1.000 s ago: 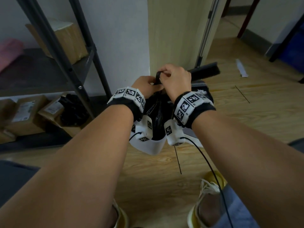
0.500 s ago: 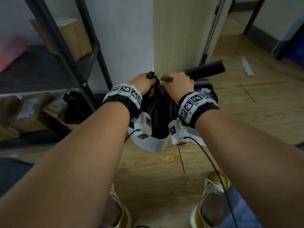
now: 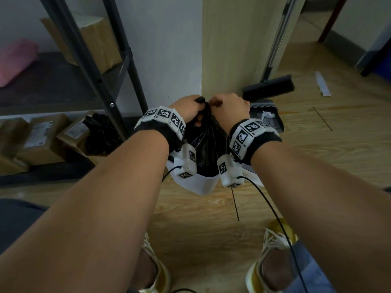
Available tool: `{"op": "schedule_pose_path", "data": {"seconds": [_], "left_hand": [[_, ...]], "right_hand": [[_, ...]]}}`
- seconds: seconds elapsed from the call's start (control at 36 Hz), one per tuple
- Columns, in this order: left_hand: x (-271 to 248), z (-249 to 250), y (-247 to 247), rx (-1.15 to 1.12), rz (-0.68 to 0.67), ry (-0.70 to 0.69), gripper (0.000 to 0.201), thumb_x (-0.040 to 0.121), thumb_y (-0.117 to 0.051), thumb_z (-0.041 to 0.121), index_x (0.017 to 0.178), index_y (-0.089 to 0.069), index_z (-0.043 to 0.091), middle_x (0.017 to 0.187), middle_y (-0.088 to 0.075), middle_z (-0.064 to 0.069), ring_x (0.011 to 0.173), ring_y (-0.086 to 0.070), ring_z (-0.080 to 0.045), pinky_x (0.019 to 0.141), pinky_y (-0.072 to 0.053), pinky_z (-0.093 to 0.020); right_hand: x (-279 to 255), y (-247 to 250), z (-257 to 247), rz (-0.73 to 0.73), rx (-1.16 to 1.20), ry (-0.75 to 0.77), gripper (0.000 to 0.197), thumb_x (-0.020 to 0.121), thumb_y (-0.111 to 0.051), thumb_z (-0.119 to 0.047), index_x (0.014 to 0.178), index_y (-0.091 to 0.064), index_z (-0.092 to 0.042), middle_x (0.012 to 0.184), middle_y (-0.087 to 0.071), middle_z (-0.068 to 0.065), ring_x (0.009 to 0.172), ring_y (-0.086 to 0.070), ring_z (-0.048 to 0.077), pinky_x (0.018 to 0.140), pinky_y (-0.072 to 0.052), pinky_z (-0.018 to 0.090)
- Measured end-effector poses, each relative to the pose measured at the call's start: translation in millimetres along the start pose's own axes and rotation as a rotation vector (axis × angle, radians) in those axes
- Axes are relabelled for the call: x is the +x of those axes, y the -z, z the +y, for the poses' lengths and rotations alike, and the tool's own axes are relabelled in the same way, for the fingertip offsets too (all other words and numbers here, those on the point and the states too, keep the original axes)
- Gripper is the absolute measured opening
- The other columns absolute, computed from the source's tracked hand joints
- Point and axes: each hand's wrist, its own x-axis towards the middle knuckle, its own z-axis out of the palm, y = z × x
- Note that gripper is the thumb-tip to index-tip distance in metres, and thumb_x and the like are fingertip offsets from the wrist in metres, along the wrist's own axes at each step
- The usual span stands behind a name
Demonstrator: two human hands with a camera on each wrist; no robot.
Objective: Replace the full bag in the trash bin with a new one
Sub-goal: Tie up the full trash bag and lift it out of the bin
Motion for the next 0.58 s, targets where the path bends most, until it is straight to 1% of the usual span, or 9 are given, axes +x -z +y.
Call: {"op": "schedule_pose_path", "data": {"seconds": [0.08,0.19,0.25,0.33,0.42,0.44,0.47,0.53,0.58], "left_hand": [[-2,0,0,-0.026,0.021,0.017,0.021,0.100,-0.041,0.012,0.081,-0.049,0.011,0.068,-0.053,-0.006,0.055,-0.052,-0.016,0.038,-0.042,-0.010],[1,-3,5,0.024,0.108,0.015,0.031,0.100,-0.039,0.017,0.071,-0.050,0.016,0.066,-0.060,-0.003,0.057,-0.058,-0.015,0.057,-0.045,-0.018],[1,-2,6,0.036,0.147,0.016,0.034,0.101,-0.038,0.015,0.069,-0.049,0.017,0.064,-0.057,0.001,0.049,-0.057,-0.004,0.049,-0.039,-0.008],[0,0,7,0.000,0.180,0.015,0.036,0.101,-0.037,0.013,0.067,-0.046,0.017,0.063,-0.052,0.005,0.036,-0.052,0.010,0.041,-0.036,-0.004],[-1,-2,10,-0.093,0.179,0.071,0.030,0.100,-0.038,0.010,0.075,-0.052,0.010,0.047,-0.062,0.004,0.033,-0.055,0.002,0.040,-0.039,-0.009],[-2,-3,11,-0.159,0.179,0.110,0.025,0.100,-0.039,0.009,0.084,-0.057,0.003,0.047,-0.065,0.003,0.035,-0.058,-0.003,0.044,-0.045,-0.016],[-3,-4,12,-0.203,0.186,0.133,0.023,0.099,-0.040,0.009,0.095,-0.059,-0.002,0.055,-0.070,-0.001,0.043,-0.064,-0.011,0.046,-0.049,-0.020],[-4,-2,15,-0.188,0.203,0.163,0.029,0.098,-0.043,0.011,0.117,-0.059,-0.006,0.094,-0.074,-0.015,0.065,-0.068,-0.019,0.062,-0.056,-0.024],[-2,-5,18,-0.205,0.245,0.154,0.035,0.097,-0.047,0.013,0.127,-0.055,-0.003,0.118,-0.065,-0.015,0.066,-0.061,-0.011,0.063,-0.055,-0.018]], "right_hand": [[0,-3,0,0.022,0.020,-0.012,0.027,0.087,-0.047,-0.020,0.103,-0.067,-0.030,0.107,-0.068,-0.002,0.106,-0.059,0.025,0.101,-0.029,0.038],[0,-4,1,0.103,0.070,-0.017,0.023,0.088,-0.047,-0.018,0.101,-0.064,-0.025,0.104,-0.067,0.000,0.105,-0.057,0.025,0.098,-0.029,0.036],[0,-5,1,0.149,0.092,-0.017,0.020,0.088,-0.048,-0.017,0.100,-0.063,-0.022,0.102,-0.066,0.002,0.104,-0.056,0.026,0.096,-0.030,0.037],[0,-5,0,0.201,0.132,-0.009,0.018,0.087,-0.048,-0.015,0.096,-0.062,-0.019,0.098,-0.065,0.003,0.100,-0.056,0.026,0.095,-0.030,0.038],[-1,-5,-2,0.220,0.153,-0.003,0.017,0.085,-0.048,-0.015,0.093,-0.062,-0.019,0.095,-0.065,0.001,0.099,-0.056,0.025,0.095,-0.030,0.038],[-1,-5,-2,0.215,0.160,-0.001,0.017,0.085,-0.048,-0.015,0.093,-0.063,-0.020,0.095,-0.065,0.000,0.099,-0.056,0.024,0.095,-0.030,0.038],[-2,-6,-1,0.202,0.165,0.000,0.018,0.085,-0.049,-0.015,0.093,-0.064,-0.021,0.095,-0.065,0.000,0.099,-0.056,0.024,0.095,-0.031,0.037],[-4,-8,1,0.163,0.163,0.005,0.019,0.085,-0.051,-0.016,0.095,-0.066,-0.024,0.098,-0.065,-0.001,0.102,-0.056,0.023,0.095,-0.031,0.037],[-8,-11,3,0.117,0.156,0.021,0.018,0.085,-0.055,-0.018,0.095,-0.068,-0.026,0.101,-0.064,0.000,0.104,-0.055,0.023,0.096,-0.033,0.037]]}}
